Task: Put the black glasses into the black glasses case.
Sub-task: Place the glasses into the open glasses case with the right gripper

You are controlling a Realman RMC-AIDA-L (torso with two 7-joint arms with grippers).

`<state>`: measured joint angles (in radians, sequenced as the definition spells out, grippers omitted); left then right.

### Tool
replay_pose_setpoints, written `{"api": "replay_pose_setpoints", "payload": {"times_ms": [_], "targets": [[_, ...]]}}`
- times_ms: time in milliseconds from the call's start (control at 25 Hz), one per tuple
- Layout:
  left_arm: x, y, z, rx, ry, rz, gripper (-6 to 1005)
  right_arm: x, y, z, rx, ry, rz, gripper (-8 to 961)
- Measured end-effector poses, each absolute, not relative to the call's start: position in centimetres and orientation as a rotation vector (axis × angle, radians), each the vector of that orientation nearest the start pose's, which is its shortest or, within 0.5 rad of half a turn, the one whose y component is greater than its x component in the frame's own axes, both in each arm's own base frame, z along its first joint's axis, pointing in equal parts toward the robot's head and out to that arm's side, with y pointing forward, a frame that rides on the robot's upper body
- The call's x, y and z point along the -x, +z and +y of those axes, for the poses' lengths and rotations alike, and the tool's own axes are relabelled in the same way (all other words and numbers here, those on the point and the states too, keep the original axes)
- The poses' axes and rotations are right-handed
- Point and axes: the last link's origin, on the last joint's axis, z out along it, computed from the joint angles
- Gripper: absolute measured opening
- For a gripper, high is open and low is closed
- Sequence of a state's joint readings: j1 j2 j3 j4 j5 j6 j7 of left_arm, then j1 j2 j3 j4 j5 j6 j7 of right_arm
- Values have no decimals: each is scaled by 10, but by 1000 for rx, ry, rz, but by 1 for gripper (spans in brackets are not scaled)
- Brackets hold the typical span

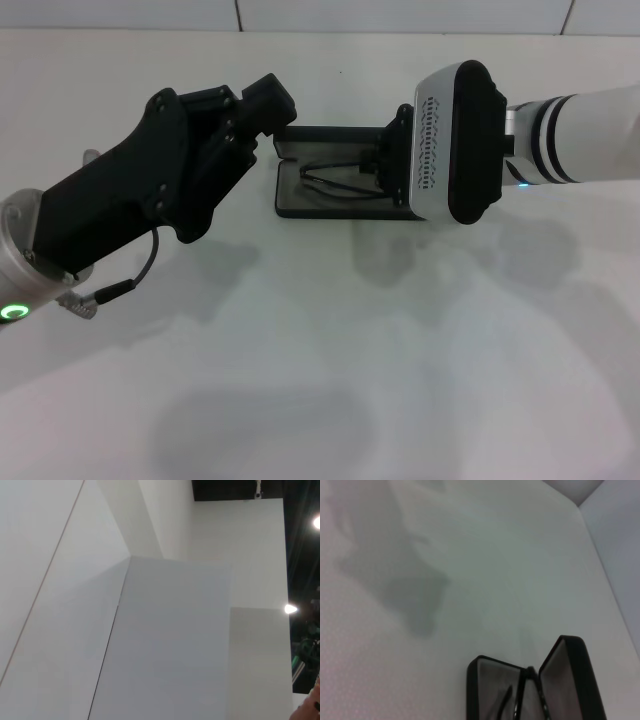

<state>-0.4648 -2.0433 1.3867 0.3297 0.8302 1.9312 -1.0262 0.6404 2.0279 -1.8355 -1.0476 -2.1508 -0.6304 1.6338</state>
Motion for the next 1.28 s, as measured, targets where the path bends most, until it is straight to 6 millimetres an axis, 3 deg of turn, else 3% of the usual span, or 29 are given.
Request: {"api": "replay_pose_setpoints", "payload": {"times_ms": [520, 880, 1080, 1280], "targets": [[203, 4, 272, 2407, -1806, -281, 45, -143, -83, 393, 2563, -164, -462, 180], [202, 6, 274, 2403, -1807, -271, 45, -140, -73, 372, 2568, -73, -400, 175], [204, 16, 281, 2355, -1812, -277, 45, -142, -54, 354, 2564, 91, -218, 173], [205, 21, 284, 2346, -1810, -275, 45, -154, -19, 340, 2627, 331, 71, 170]]}}
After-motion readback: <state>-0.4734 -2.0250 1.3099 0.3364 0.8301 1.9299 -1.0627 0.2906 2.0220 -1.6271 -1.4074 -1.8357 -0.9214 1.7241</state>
